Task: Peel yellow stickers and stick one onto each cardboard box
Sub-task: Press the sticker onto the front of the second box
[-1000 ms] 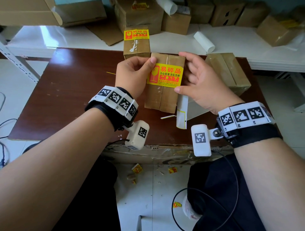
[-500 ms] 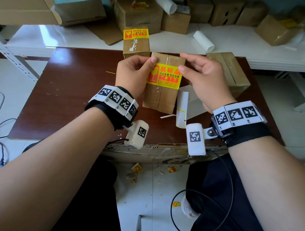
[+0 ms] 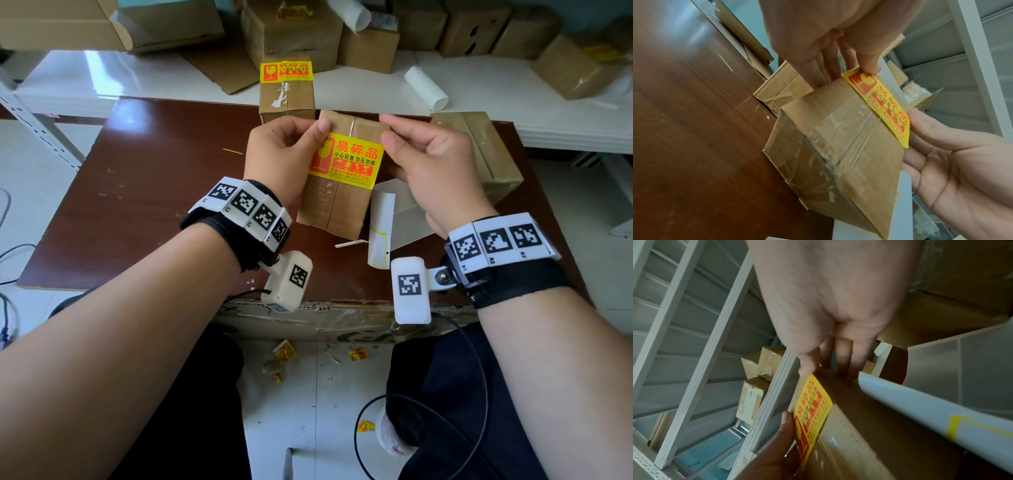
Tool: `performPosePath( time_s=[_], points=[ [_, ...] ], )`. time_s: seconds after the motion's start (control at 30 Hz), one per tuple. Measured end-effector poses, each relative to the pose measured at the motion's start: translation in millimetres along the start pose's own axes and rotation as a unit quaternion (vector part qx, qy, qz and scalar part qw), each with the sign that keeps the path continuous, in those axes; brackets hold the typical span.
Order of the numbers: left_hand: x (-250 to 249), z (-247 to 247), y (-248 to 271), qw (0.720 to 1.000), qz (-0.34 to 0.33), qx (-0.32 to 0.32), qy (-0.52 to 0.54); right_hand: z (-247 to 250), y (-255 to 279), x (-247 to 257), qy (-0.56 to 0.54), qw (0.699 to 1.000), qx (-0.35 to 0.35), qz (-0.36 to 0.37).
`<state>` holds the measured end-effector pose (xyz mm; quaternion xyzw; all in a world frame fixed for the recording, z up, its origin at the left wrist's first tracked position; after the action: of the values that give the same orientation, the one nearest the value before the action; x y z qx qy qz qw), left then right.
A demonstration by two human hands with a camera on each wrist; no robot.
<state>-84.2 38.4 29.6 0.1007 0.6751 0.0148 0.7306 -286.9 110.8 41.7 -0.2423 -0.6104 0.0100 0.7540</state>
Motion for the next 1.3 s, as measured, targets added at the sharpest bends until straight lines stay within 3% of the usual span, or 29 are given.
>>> performPosePath(
  time_s=[0.13, 0.3, 0.8, 1.03, 1.3],
  points=[
    [5, -2, -1, 0.997, 0.035, -0.023, -0.061, -5, 1, -7, 0.014, 1.0, -0.02, -0.009],
    [19, -11, 3, 0.986, 0.053, 0.034, -0.154, -9, 2, -15, 0.014, 0.998, -0.049, -0.028],
    [15, 29, -13, 0.972, 0.101, -0.07, -0.2, -46, 11, -11, 0.038, 0.997, 0.06, -0.037],
    [20, 33, -11, 0.947, 0.179, -0.036, -0.265, -57, 17, -17, 0.15, 0.98, 0.112, -0.075],
    [6, 46, -11, 0.95, 0.22, -0.073, -0.208, -39, 10, -3, 0.174, 0.976, 0.045, -0.124]
  ],
)
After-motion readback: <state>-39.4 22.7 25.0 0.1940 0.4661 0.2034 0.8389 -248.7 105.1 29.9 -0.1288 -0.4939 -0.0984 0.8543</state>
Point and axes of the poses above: each hand's wrist, its own y-axis away from the middle knuckle, its own z-axis out of the back of the hand, x = y × z, the point moved 4 cm from there along -y, towards the middle knuckle, and after that the axes turned 15 degrees about z, right-handed, at the moved point
